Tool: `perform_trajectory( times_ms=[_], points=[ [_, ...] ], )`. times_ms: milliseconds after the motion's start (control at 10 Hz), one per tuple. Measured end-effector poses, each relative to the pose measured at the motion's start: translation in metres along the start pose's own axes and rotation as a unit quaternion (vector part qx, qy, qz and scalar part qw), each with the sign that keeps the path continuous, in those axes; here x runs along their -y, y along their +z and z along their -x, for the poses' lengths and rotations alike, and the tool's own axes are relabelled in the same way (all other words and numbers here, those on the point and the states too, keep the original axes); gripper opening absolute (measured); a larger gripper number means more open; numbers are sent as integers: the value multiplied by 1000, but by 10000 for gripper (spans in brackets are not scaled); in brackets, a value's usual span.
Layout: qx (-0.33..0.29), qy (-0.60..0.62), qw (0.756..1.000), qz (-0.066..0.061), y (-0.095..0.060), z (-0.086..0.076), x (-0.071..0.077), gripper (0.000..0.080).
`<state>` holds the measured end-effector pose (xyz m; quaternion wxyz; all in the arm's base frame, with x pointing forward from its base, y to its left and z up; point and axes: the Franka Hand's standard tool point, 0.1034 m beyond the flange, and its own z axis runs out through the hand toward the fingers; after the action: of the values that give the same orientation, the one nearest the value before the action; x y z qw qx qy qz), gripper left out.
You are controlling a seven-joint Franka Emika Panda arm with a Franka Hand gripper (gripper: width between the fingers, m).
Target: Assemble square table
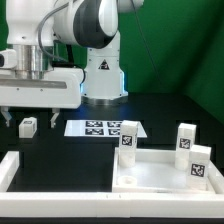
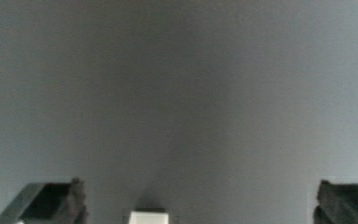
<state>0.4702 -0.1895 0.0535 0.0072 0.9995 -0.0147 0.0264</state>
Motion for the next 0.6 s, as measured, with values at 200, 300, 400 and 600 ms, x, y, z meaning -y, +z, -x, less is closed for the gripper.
perform_trajectory(
  times_ms=[200,300,400,600],
  points=[
    [55,-1,998,-24,3,0,7,648],
    [121,-5,992,-41,7,11,4,648],
    [169,-18,985,-42,7,16,-8,648],
    [268,-28,962,-46,-1,32,-25,648]
  ],
)
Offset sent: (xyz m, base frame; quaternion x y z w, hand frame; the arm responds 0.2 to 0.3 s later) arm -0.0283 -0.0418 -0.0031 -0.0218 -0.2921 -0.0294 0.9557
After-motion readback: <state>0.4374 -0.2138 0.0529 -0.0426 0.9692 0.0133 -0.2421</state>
